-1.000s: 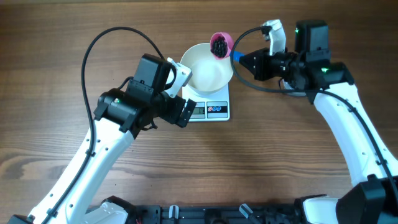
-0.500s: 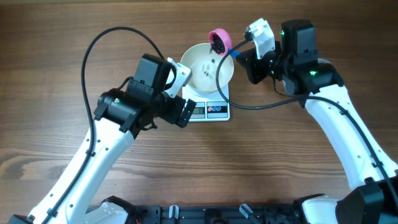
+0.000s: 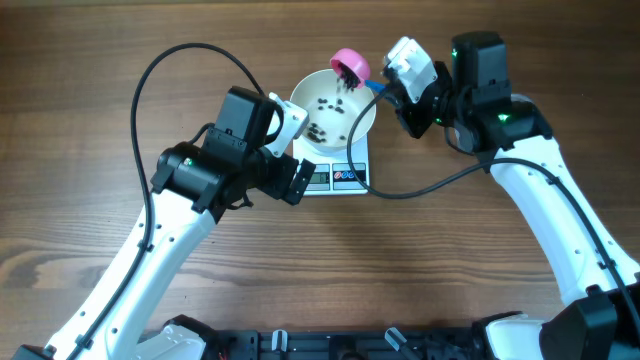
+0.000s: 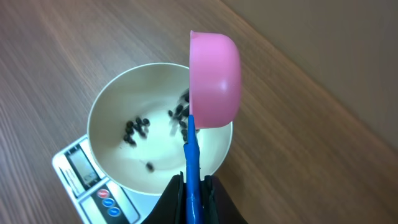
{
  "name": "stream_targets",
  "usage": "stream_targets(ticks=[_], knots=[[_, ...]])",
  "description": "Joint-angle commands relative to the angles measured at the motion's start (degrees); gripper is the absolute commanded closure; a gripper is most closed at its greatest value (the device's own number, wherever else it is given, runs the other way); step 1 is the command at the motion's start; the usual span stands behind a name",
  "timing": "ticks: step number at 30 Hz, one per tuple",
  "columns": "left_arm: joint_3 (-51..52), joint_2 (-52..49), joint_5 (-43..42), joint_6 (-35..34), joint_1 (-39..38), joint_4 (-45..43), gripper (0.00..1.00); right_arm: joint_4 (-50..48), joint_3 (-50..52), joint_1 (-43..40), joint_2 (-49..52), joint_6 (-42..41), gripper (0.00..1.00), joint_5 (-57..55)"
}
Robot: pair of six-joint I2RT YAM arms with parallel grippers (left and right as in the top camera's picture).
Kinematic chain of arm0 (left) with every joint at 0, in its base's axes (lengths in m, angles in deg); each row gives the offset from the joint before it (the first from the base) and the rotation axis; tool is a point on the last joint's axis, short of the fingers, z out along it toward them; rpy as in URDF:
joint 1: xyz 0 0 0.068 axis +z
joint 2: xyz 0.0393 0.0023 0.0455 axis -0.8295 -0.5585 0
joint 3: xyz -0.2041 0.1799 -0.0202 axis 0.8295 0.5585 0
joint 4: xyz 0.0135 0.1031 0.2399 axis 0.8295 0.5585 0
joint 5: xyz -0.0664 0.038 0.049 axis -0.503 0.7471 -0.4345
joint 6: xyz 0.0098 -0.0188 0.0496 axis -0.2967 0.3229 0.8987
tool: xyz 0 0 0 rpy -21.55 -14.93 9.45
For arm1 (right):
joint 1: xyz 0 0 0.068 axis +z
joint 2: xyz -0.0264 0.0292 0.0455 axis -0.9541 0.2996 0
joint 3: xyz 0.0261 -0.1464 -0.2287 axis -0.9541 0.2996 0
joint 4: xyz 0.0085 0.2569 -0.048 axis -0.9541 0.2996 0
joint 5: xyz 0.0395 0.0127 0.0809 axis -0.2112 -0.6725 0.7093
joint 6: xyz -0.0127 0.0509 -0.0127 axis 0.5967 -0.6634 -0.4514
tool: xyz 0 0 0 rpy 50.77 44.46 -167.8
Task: Scoop item into bowl and weigh 150g on scale
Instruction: 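Move the scoop over the white bowl and tip beans into it, then move the scoop right into the bean tub and dig in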
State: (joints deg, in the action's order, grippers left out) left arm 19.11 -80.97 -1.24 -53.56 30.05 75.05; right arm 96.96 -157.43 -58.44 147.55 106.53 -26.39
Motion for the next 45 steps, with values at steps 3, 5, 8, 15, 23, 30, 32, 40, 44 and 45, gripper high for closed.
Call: stream_targets(ticks=[3, 5, 8, 15, 23, 30, 32, 40, 44, 45], knots=[[0.6, -0.2, -0.9, -0.6, -0.2, -0.2, 0.0, 0.0, -1.3, 0.3, -0.9, 6.7, 0.96, 0.9], [0.6, -0.2, -0.9, -0.6, -0.2, -0.2, 0.0, 0.0, -1.3, 0.3, -0.9, 6.6, 0.96, 0.9], [0.6, -0.2, -0.9, -0.6, -0.2, -0.2, 0.0, 0.0, -1.3, 0.3, -0.9, 6.7, 0.96, 0.9], [0.6, -0.2, -0.9, -0.6, -0.2, -0.2, 0.0, -3.0, -1.3, 0.7, -0.9, 5.1, 0.95, 5.4], [0.6, -0.2, -0.9, -0.6, -0.2, -0.2, 0.0, -9.7, -1.3, 0.4, -1.5, -12.7, 0.96, 1.3], [0.6, -0.2, -0.9, -0.6, -0.2, -0.2, 0.0, -12.2, -1.3, -9.6, -6.8, -26.4, 0.96, -30.1], [0.6, -0.2, -0.9, -0.6, -0.2, -0.2, 0.0, -8.5, -1.3, -14.6, -7.9, -26.1, 0.96, -32.8], [0.6, -0.2, -0.9, -0.6, -0.2, -0.2, 0.0, 16.5, -0.5, -24.1, -7.1, -15.3, 0.96, -26.9], [0.6, -0.2, -0.9, -0.6, -0.2, -0.2, 0.0, 18.6, 1.1, -24.3, -7.0, -14.4, 0.96, -23.9], [0.6, -0.2, -0.9, -0.6, -0.2, -0.2, 0.0, 19.0, 1.2, -24.3, -6.6, -14.4, 0.96, -22.0]])
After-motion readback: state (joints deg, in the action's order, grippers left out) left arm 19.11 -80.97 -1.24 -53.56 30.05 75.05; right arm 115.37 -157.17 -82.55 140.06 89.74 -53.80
